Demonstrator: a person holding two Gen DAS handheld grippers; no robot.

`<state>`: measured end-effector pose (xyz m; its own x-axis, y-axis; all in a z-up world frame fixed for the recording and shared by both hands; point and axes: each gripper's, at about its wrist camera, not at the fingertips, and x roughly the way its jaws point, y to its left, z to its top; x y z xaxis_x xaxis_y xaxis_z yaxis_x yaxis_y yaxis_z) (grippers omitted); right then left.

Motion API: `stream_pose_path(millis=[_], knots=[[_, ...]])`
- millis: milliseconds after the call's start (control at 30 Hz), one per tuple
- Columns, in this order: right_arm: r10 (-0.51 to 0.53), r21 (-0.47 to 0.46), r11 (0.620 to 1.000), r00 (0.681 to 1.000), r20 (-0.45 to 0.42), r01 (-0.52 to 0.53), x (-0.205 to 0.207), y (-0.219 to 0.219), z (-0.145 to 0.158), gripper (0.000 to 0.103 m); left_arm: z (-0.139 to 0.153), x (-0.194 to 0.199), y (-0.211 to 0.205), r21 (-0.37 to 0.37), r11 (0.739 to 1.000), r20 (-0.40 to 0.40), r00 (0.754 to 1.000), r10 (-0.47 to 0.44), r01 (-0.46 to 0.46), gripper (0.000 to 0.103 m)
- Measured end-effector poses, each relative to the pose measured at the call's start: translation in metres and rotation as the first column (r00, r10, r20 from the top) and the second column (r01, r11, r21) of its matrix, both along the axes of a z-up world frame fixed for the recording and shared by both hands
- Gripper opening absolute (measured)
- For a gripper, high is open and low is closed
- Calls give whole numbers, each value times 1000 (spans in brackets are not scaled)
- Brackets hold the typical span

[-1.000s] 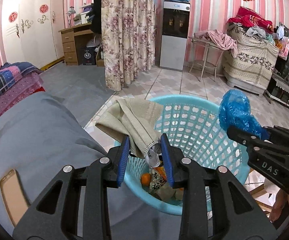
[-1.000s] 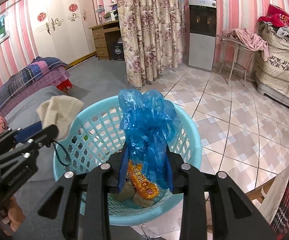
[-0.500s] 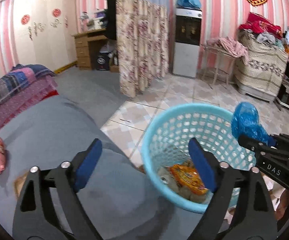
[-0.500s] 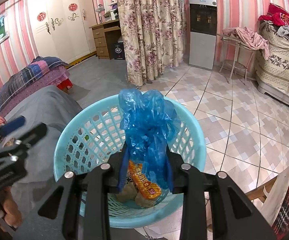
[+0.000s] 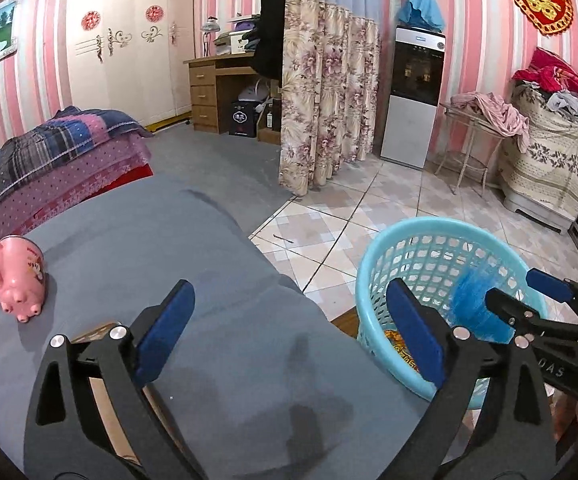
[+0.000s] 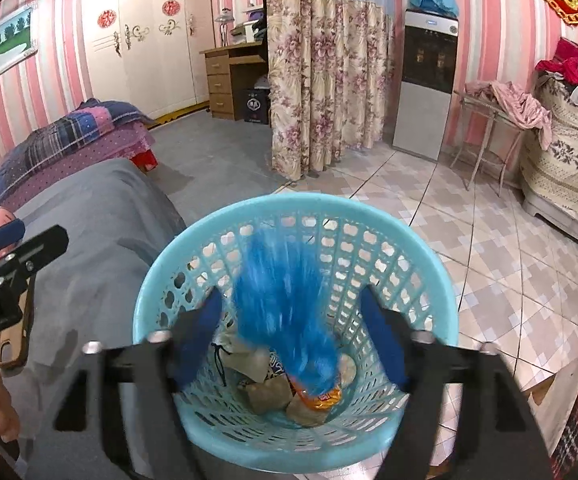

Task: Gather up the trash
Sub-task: 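Carry the mask to the blue basket and release it while the right tool drops the bag in, then move both open tools back over the table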

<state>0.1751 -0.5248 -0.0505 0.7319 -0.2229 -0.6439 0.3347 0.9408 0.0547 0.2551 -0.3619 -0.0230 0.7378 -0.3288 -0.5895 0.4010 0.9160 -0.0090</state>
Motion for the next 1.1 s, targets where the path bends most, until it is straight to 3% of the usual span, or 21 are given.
stream_pose_path(millis=[67, 133, 200, 633, 1100], knots=[[-8, 4, 1000, 1000, 2, 8, 0, -1, 2, 75, 1, -1, 2, -2, 1000, 2, 1000, 3, -3, 94], [-27, 9, 1000, 1000, 8, 27, -1, -3, 4, 86, 2, -2, 3, -2, 1000, 4, 1000, 6, -6, 94], [-41, 17, 999, 999, 18, 41, -2, -4, 6, 90, 2, -3, 3, -3, 1000, 4, 1000, 5, -5, 94], [-31, 20, 999, 999, 44, 31, -5, -1, 12, 91, 9, -14, 20, 17, 999, 31, 999, 26, -27, 97], [83, -26, 996, 993, 85, -82, -6, 51, 27, 93, 15, -24, 99, 29, 989, 13, 989, 144, -145, 97]])
